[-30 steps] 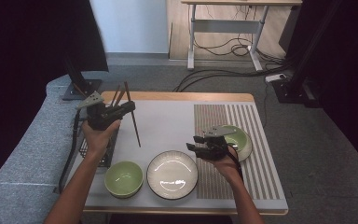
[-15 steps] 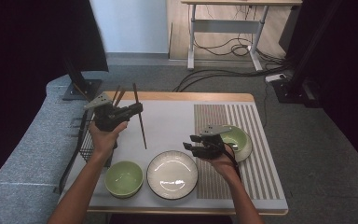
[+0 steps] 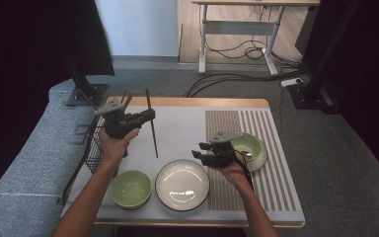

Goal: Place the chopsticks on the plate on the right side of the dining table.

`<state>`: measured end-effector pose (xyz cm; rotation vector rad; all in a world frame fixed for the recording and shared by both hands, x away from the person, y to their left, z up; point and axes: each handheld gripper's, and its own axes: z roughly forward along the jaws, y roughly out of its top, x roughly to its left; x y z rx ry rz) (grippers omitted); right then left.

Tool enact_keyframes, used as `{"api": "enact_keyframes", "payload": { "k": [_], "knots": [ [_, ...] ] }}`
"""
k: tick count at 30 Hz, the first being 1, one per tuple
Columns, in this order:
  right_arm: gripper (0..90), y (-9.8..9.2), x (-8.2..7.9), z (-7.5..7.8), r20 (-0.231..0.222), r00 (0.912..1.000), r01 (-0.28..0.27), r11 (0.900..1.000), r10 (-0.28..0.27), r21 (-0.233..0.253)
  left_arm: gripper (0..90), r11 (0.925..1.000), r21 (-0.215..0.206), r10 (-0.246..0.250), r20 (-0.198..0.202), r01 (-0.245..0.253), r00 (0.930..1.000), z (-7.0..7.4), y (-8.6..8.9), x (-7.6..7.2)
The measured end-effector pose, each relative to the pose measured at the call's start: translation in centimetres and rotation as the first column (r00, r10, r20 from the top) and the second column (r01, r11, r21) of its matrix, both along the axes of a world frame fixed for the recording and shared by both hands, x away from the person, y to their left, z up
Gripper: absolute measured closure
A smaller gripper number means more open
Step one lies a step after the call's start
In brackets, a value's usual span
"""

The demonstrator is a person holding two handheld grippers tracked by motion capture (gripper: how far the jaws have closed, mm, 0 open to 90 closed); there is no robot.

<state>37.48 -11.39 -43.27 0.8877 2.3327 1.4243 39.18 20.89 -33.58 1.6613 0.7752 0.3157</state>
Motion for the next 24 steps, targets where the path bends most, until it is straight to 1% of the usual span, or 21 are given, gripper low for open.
{"api": "enact_keyframes", "payload": {
  "k": [5,6,15,24],
  "knots": [
    [54.3,0.7,0.0,0.2,0.007,0.9998,-0.017,1.0,0.017,-0.004,84.5,0.9999,0.002,-0.012,-0.004,0.012,0.9999,-0.1,-0.9,0.0],
    [54.3,0.8,-0.1,0.3,0.007,0.9998,-0.018,1.0,0.018,-0.001,84.5,0.9998,0.008,-0.016,-0.003,0.016,0.9999,-0.1,-1.0,0.0],
    [55.2,1.2,0.1,0.7,0.004,0.9995,-0.032,0.999,0.032,0.008,84.5,0.999,0.022,-0.039,-0.012,0.039,0.9992,-0.6,-2.2,0.0],
    [55.2,2.3,0.4,1.3,0.009,0.9984,-0.056,0.998,0.056,0.015,84.5,0.9983,0.03,-0.049,-0.018,0.049,0.9987,-1.0,-2.7,0.0]
  ]
}}
